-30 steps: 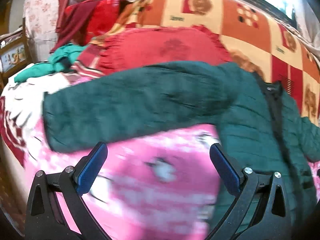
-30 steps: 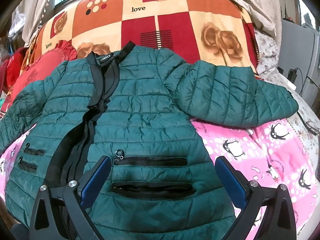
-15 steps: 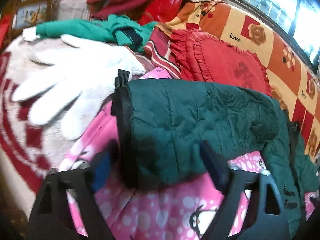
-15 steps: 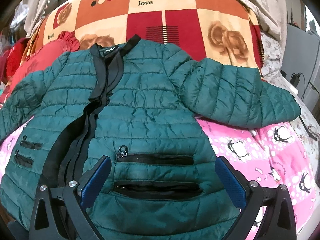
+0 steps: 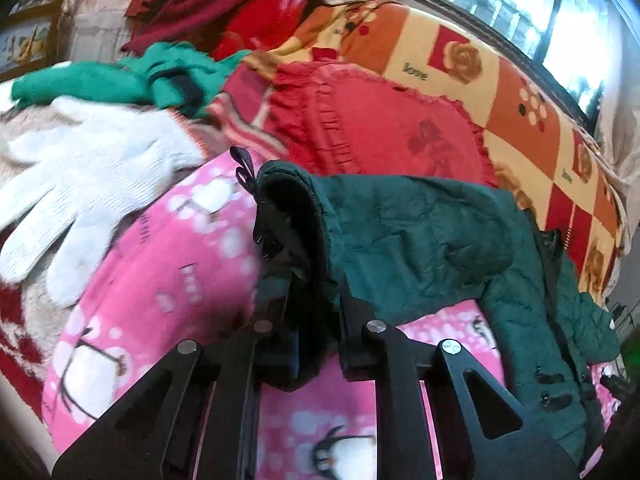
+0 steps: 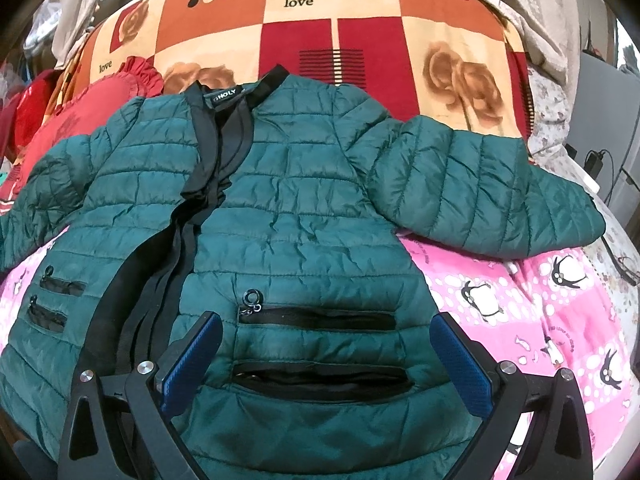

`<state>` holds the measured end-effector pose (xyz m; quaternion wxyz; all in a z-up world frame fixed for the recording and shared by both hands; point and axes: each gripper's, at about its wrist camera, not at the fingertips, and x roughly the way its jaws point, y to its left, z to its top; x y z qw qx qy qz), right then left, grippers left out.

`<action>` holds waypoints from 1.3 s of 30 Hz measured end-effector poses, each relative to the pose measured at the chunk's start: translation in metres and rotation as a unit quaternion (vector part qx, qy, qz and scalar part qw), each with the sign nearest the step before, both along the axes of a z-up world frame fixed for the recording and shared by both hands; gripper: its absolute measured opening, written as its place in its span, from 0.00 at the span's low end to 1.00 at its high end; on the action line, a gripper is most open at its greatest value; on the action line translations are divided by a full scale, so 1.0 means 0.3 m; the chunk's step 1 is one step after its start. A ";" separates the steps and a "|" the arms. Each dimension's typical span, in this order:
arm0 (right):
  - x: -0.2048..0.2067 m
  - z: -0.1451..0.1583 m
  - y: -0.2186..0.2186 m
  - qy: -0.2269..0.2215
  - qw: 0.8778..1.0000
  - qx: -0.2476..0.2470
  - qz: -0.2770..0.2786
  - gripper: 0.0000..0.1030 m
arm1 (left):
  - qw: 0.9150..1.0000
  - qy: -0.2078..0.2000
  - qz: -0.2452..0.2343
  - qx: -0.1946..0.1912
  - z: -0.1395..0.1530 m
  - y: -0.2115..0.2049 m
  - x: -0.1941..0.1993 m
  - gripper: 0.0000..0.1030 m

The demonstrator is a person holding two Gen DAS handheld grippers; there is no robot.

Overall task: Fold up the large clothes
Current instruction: 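Grasp the teal jacket sleeve cuff with the left gripper, then lift the sleeve with the left gripper and fold it across the jacket body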

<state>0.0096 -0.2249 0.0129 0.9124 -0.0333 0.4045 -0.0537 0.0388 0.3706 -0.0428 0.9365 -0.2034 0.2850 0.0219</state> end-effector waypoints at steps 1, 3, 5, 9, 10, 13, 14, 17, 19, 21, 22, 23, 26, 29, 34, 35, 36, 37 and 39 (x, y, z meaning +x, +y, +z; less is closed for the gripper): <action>0.000 0.001 -0.003 -0.001 1.000 0.001 -0.001 1.00 | 1.000 -0.007 -0.011 0.001 0.016 -0.023 0.009 0.12; -0.001 -0.001 -0.009 0.001 1.000 0.003 -0.005 1.00 | 0.999 -0.019 -0.030 -0.001 0.045 -0.070 0.020 0.12; -0.002 -0.002 -0.012 0.001 1.000 0.004 -0.007 1.00 | 0.998 -0.033 -0.059 -0.004 0.083 -0.147 0.052 0.11; -0.002 -0.005 -0.014 0.003 1.000 0.001 -0.006 1.00 | 0.992 -0.053 -0.114 -0.012 0.158 -0.323 0.131 0.11; -0.003 -0.006 -0.016 0.004 1.000 0.000 -0.007 1.00 | 0.990 -0.058 -0.129 -0.012 0.177 -0.378 0.156 0.11; -0.004 -0.009 -0.028 0.006 1.000 0.000 -0.010 1.00 | 0.984 -0.064 -0.163 -0.022 0.219 -0.513 0.217 0.11; -0.005 -0.008 -0.036 0.006 1.000 0.001 -0.012 1.00 | 0.982 -0.068 -0.174 -0.029 0.230 -0.556 0.237 0.11; -0.009 -0.009 -0.056 0.007 1.000 0.004 -0.018 1.00 | 0.975 -0.072 -0.204 -0.048 0.262 -0.690 0.305 0.11; -0.011 -0.011 -0.068 0.010 1.000 0.004 -0.022 1.00 | 0.970 -0.073 -0.222 -0.062 0.279 -0.767 0.345 0.11; -0.017 -0.012 -0.076 0.011 1.000 0.004 -0.023 1.00 | 0.964 -0.076 -0.241 -0.077 0.302 -0.857 0.391 0.11; -0.019 -0.012 -0.080 0.011 1.000 0.005 -0.022 1.00 | 0.961 -0.076 -0.252 -0.086 0.310 -0.910 0.419 0.11; -0.022 -0.011 -0.083 0.012 1.000 0.005 -0.021 1.00 | 0.958 -0.075 -0.261 -0.094 0.316 -0.957 0.441 0.11; -0.028 -0.012 -0.093 0.014 1.000 0.003 -0.022 1.00 | 0.943 -0.065 -0.306 -0.116 0.318 -1.147 0.513 0.11; -0.026 -0.026 -0.116 0.027 0.999 -0.001 -0.031 1.00 | 0.929 -0.056 -0.345 -0.124 0.304 -1.319 0.548 0.11; -0.032 -0.039 -0.156 0.043 0.998 0.002 -0.039 1.00 | 0.898 -0.037 -0.418 -0.131 0.245 -1.592 0.559 0.11; -0.033 -0.041 -0.163 0.046 0.998 0.002 -0.040 1.00 | 0.893 -0.034 -0.427 -0.136 0.237 -1.637 0.563 0.11; -0.035 -0.043 -0.169 0.049 0.998 0.002 -0.040 1.00 | 0.887 -0.033 -0.436 -0.146 0.233 -1.685 0.569 0.11; -0.037 -0.044 -0.175 0.051 0.998 0.000 -0.041 1.00 | 0.882 -0.033 -0.445 -0.155 0.232 -1.726 0.576 0.11; -0.042 -0.046 -0.189 0.053 0.998 0.000 -0.045 1.00 | 0.874 -0.032 -0.457 -0.161 0.234 -1.792 0.593 0.11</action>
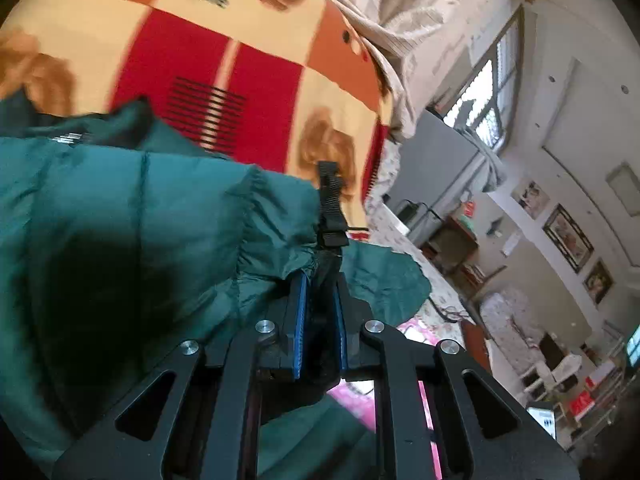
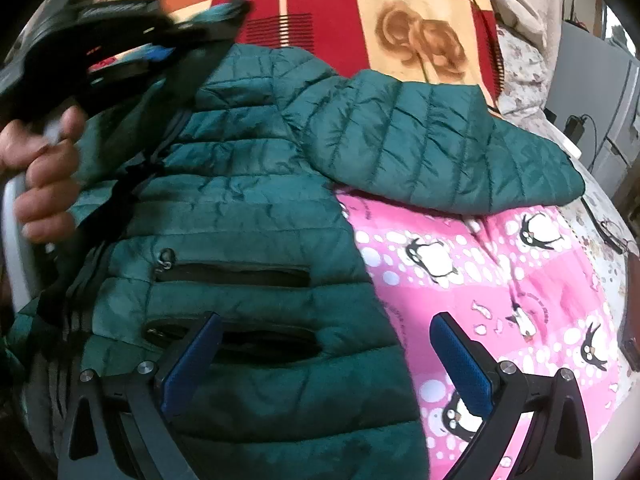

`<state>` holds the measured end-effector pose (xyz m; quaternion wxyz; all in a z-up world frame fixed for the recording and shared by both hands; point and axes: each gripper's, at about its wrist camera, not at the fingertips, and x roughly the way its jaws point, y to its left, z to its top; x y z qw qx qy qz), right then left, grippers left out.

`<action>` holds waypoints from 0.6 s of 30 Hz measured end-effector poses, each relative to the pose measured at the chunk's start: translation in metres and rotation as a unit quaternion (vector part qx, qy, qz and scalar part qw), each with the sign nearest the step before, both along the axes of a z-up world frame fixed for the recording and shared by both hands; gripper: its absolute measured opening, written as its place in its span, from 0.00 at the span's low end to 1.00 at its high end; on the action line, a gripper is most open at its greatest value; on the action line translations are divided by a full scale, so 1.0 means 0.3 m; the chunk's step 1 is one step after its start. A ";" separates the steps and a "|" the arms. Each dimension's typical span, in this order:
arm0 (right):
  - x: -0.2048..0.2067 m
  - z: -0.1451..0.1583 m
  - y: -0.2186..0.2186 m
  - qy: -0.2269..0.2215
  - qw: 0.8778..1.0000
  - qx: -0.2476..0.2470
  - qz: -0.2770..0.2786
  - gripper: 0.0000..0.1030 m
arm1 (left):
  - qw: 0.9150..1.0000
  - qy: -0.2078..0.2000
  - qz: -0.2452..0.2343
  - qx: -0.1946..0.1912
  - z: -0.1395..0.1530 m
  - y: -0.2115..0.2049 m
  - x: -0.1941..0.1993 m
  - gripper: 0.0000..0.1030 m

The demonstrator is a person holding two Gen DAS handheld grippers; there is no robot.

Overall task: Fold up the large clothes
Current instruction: 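Lift the sleeve with the left gripper and fold it across the jacket body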

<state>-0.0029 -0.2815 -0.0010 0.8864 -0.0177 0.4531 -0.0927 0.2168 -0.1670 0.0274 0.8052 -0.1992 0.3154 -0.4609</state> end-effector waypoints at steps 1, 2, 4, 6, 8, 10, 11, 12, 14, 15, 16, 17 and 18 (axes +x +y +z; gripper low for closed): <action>-0.003 -0.001 -0.007 0.001 1.000 0.002 -0.002 1.00 | 1.000 0.001 -0.005 -0.002 -0.002 -0.028 0.012 0.11; -0.006 -0.001 -0.015 0.002 1.000 0.005 -0.003 1.00 | 1.000 0.004 -0.007 -0.002 -0.011 -0.041 0.024 0.11; -0.011 -0.001 -0.031 0.005 1.000 0.009 -0.008 1.00 | 1.000 0.021 -0.008 0.006 -0.045 -0.084 0.059 0.11; -0.014 0.000 -0.041 0.004 1.000 0.013 -0.010 1.00 | 0.999 0.031 -0.003 0.016 -0.079 -0.096 0.078 0.11; -0.014 0.001 -0.048 0.004 1.000 0.017 -0.012 1.00 | 0.998 0.052 0.009 0.030 -0.113 -0.105 0.099 0.13; -0.009 0.001 -0.052 0.005 1.000 0.023 -0.012 1.00 | 0.995 0.090 0.016 0.047 -0.157 -0.117 0.131 0.36; -0.006 0.001 -0.051 0.004 1.000 0.025 -0.012 1.00 | 0.993 0.102 0.025 0.052 -0.173 -0.112 0.139 0.63; -0.003 0.002 -0.047 0.002 1.000 0.025 -0.010 1.00 | 0.992 0.110 0.039 0.052 -0.183 -0.103 0.143 0.68; 0.007 0.000 -0.034 0.003 1.000 0.020 -0.007 1.00 | 0.992 0.114 0.045 0.035 -0.186 -0.081 0.139 0.69; 0.011 -0.003 -0.028 0.003 1.000 0.017 -0.007 1.00 | 0.992 0.119 0.043 0.030 -0.179 -0.070 0.136 0.69; 0.014 -0.004 -0.023 0.001 1.000 0.015 -0.008 1.00 | 0.991 0.123 0.043 0.030 -0.166 -0.055 0.129 0.69; 0.018 -0.002 -0.020 -0.002 1.000 0.015 -0.010 1.00 | 0.991 0.120 0.042 0.028 -0.149 -0.032 0.117 0.69; 0.020 0.003 -0.018 -0.007 1.000 0.016 -0.011 1.00 | 0.992 0.116 0.043 0.026 -0.142 0.008 0.099 0.69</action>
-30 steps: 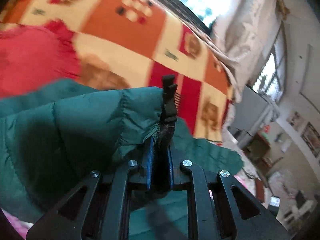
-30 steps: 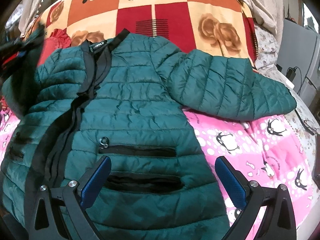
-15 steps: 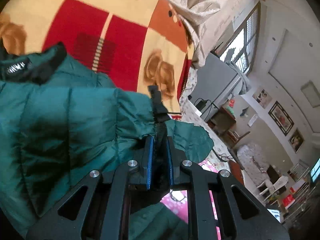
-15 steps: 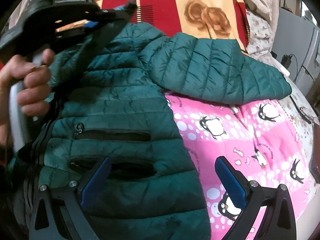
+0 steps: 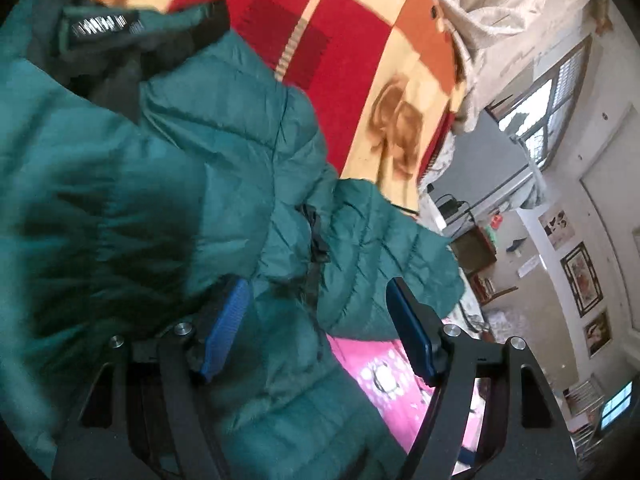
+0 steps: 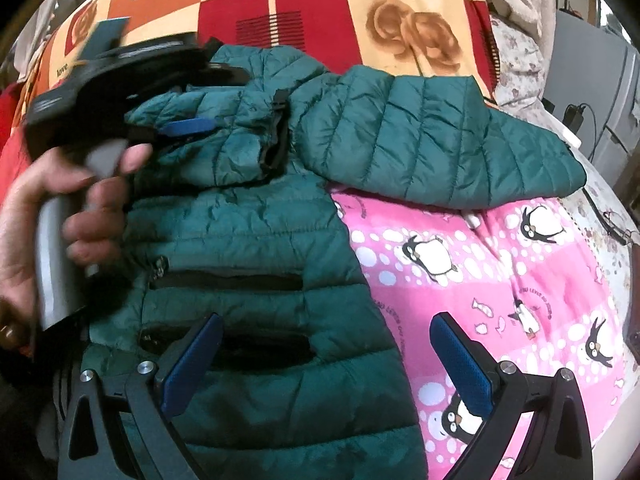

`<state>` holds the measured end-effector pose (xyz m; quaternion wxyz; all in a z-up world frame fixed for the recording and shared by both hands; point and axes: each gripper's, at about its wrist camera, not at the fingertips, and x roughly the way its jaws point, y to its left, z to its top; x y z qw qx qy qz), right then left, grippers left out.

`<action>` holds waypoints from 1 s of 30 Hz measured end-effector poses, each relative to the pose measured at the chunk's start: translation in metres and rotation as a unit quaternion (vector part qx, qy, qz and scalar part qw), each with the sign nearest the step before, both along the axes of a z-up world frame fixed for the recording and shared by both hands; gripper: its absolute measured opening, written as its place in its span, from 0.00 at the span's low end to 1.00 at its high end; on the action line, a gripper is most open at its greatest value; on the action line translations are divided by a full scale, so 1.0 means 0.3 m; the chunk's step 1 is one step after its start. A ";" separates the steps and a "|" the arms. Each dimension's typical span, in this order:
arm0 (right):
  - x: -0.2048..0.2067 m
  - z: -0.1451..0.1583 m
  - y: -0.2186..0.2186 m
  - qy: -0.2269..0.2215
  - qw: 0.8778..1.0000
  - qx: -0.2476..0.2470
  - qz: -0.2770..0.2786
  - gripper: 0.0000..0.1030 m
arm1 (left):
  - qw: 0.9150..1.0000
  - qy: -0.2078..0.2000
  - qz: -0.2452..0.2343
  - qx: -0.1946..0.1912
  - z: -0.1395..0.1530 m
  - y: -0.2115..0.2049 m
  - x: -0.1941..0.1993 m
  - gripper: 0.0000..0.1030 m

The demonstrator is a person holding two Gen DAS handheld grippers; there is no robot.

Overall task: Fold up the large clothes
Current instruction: 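Lift the sleeve with the left gripper and fold it across the jacket body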

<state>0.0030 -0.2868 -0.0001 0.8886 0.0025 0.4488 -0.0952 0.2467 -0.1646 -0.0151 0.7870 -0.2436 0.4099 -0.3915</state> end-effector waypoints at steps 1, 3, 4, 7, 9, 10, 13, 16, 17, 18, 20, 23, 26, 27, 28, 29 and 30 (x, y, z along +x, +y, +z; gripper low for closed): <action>0.005 0.010 0.000 -0.010 1.000 0.005 -0.004 1.00 | 1.000 -0.007 0.006 0.004 0.021 0.039 -0.014 0.69; 0.015 0.034 0.003 -0.033 0.999 0.020 -0.010 1.00 | 0.999 -0.022 0.018 0.015 0.050 0.126 -0.038 0.69; 0.023 0.045 0.010 -0.045 0.999 0.028 -0.012 1.00 | 0.999 -0.031 0.028 0.025 0.068 0.188 -0.050 0.69; 0.068 0.074 0.061 -0.076 0.996 0.038 0.001 1.00 | 0.993 -0.066 0.075 0.068 0.106 0.400 -0.092 0.69; 0.127 0.083 0.107 -0.083 0.996 0.036 0.025 1.00 | 0.984 -0.084 0.118 0.100 0.121 0.551 -0.111 0.69; 0.164 0.089 0.126 -0.080 0.996 0.033 0.028 1.00 | 0.979 -0.088 0.140 0.115 0.126 0.613 -0.116 0.69; 0.302 0.101 0.156 -0.079 0.995 0.055 0.023 1.00 | 0.961 -0.090 0.212 0.156 0.125 0.774 -0.096 0.69; 0.468 0.076 0.207 -0.060 0.992 0.103 0.051 1.00 | 0.955 -0.053 0.239 0.166 0.069 0.841 -0.046 0.69; 0.511 0.058 0.224 -0.049 0.989 0.121 0.068 1.00 | 0.955 -0.044 0.238 0.172 0.046 0.840 -0.026 0.69; 0.556 0.029 0.244 -0.036 0.985 0.142 0.088 1.00 | 0.954 -0.037 0.237 0.181 0.027 0.839 -0.011 0.69; 0.626 -0.045 0.258 -0.005 0.980 0.162 0.115 1.00 | 0.948 -0.021 0.242 0.204 -0.015 0.827 0.017 0.69; 0.706 -0.161 0.206 0.041 0.986 0.135 0.091 1.00 | 0.946 0.006 0.240 0.217 -0.091 0.810 0.061 0.72; 0.746 -0.166 0.166 0.049 0.986 0.139 0.076 1.00 | 0.949 0.025 0.242 0.203 -0.125 0.820 0.076 0.74; 0.753 -0.162 0.175 0.052 0.988 0.120 0.076 1.00 | 0.947 0.024 0.246 0.204 -0.117 0.822 0.075 0.73; 0.756 -0.159 0.182 0.056 0.989 0.113 0.072 1.00 | 0.946 0.016 0.251 0.206 -0.103 0.822 0.067 0.73; 0.759 -0.152 0.187 0.063 0.989 0.113 0.068 0.99 | 0.943 0.000 0.258 0.210 -0.080 0.827 0.051 0.73; 0.761 -0.128 0.193 0.062 0.989 0.115 0.066 0.99 | 0.941 -0.025 0.264 0.208 -0.048 0.824 0.038 0.73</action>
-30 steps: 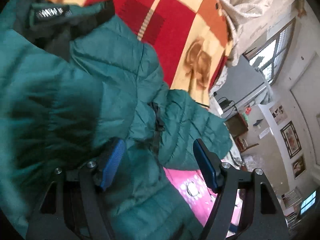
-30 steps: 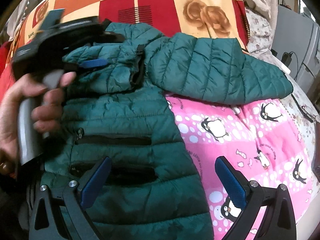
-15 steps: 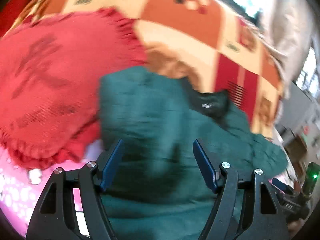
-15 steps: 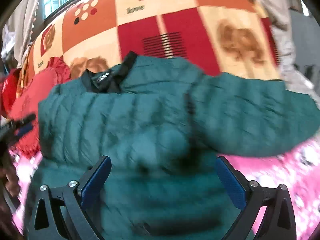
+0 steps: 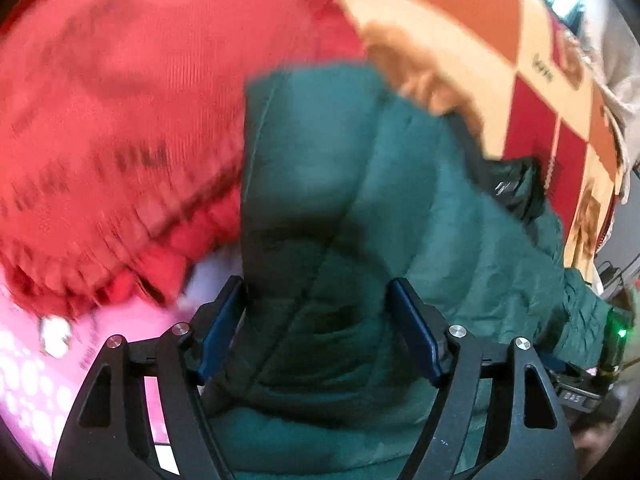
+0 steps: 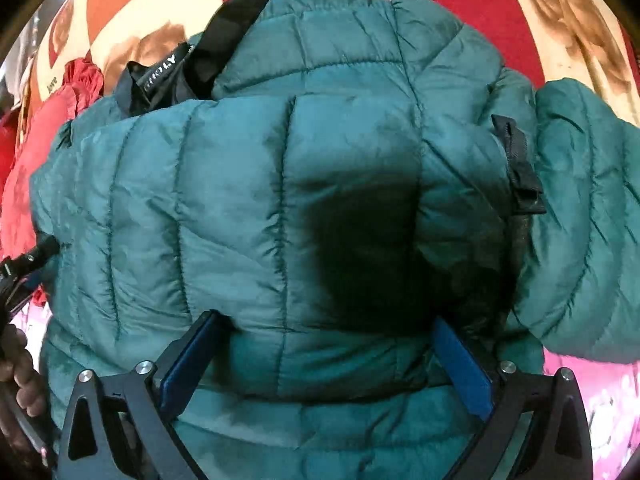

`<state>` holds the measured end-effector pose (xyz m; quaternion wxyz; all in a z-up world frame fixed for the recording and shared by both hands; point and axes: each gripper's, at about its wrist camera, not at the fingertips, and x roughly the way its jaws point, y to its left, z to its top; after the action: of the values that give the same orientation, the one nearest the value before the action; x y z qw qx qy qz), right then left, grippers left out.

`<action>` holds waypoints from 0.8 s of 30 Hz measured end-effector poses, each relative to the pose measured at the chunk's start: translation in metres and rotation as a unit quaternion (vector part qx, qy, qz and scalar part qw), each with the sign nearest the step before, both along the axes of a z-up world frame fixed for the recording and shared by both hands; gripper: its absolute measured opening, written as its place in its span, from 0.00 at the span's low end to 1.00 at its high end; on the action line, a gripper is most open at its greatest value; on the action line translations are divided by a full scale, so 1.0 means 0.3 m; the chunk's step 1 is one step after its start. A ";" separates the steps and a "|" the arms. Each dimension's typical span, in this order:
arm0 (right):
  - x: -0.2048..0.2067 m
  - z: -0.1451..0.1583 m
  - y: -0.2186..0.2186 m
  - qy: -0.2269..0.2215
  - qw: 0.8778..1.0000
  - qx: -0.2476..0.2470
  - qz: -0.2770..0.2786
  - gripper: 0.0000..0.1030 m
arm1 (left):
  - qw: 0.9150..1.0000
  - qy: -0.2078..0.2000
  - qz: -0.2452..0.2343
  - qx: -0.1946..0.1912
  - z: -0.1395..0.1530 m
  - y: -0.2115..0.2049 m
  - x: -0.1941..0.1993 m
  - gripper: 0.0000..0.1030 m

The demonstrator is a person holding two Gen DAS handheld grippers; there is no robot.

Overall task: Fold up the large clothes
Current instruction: 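Lift the sleeve with the left gripper and fold it across the jacket body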

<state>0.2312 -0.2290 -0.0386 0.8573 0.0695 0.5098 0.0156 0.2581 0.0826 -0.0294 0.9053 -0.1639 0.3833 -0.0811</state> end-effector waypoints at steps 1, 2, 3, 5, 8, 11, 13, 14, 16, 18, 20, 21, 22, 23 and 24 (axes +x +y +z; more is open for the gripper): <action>-0.001 0.039 0.005 -0.020 1.000 0.010 0.001 0.99 | 1.000 -0.029 -0.002 0.000 0.035 -0.003 -0.011 0.73; -0.003 0.075 0.010 -0.043 0.999 0.020 0.004 0.99 | 0.999 -0.048 -0.001 0.003 0.059 -0.003 -0.021 0.73; -0.004 0.114 0.012 -0.070 0.997 0.028 0.006 0.99 | 0.998 -0.063 0.004 0.011 0.078 -0.006 -0.015 0.73; 0.010 0.150 0.006 -0.115 0.993 0.035 0.001 0.99 | 0.999 -0.051 0.008 0.014 0.070 -0.014 0.033 0.73; 0.083 0.070 -0.015 -0.080 0.996 0.048 -0.002 1.00 | 0.999 0.000 0.015 0.030 -0.002 -0.028 0.116 0.75; 0.109 -0.003 -0.034 -0.077 0.996 0.054 -0.010 1.00 | 0.999 0.024 0.014 0.021 -0.044 -0.040 0.147 0.88; 0.114 -0.005 -0.025 -0.077 0.996 0.042 -0.009 1.00 | 0.997 0.078 0.014 -0.015 -0.093 -0.015 0.183 0.95; 0.099 -0.006 -0.010 -0.077 0.996 0.037 -0.007 1.00 | 0.993 0.106 0.019 -0.057 -0.114 0.019 0.190 0.95; 0.070 0.004 0.019 -0.074 0.997 0.028 0.002 1.00 | 0.990 0.102 0.037 -0.090 -0.100 0.063 0.160 0.91; 0.030 0.048 0.036 -0.098 0.995 0.018 -0.013 1.00 | 0.995 0.070 0.043 -0.054 -0.039 0.072 0.098 0.91; -0.035 0.109 0.049 -0.129 0.991 0.024 -0.020 1.00 | 0.998 0.040 0.031 -0.021 0.024 0.067 0.021 0.91; -0.070 0.134 0.057 -0.136 0.990 0.029 -0.018 1.00 | 0.999 0.030 0.030 -0.012 0.049 0.065 -0.018 0.91; -0.099 0.147 0.066 -0.130 0.991 0.025 -0.012 1.00 | 0.999 0.022 0.030 -0.006 0.072 0.062 -0.052 0.91; -0.123 0.145 0.079 -0.116 0.993 0.008 -0.008 1.00 | 0.999 0.017 0.027 -0.003 0.089 0.052 -0.076 0.91; -0.143 0.126 0.092 -0.094 0.995 -0.017 -0.004 1.00 | 1.000 0.010 0.023 0.002 0.105 0.031 -0.118 0.91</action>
<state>0.1883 -0.2015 -0.0006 0.9026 0.0555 0.4268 0.0098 0.2228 0.0920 0.0022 0.9034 -0.1719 0.3885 -0.0582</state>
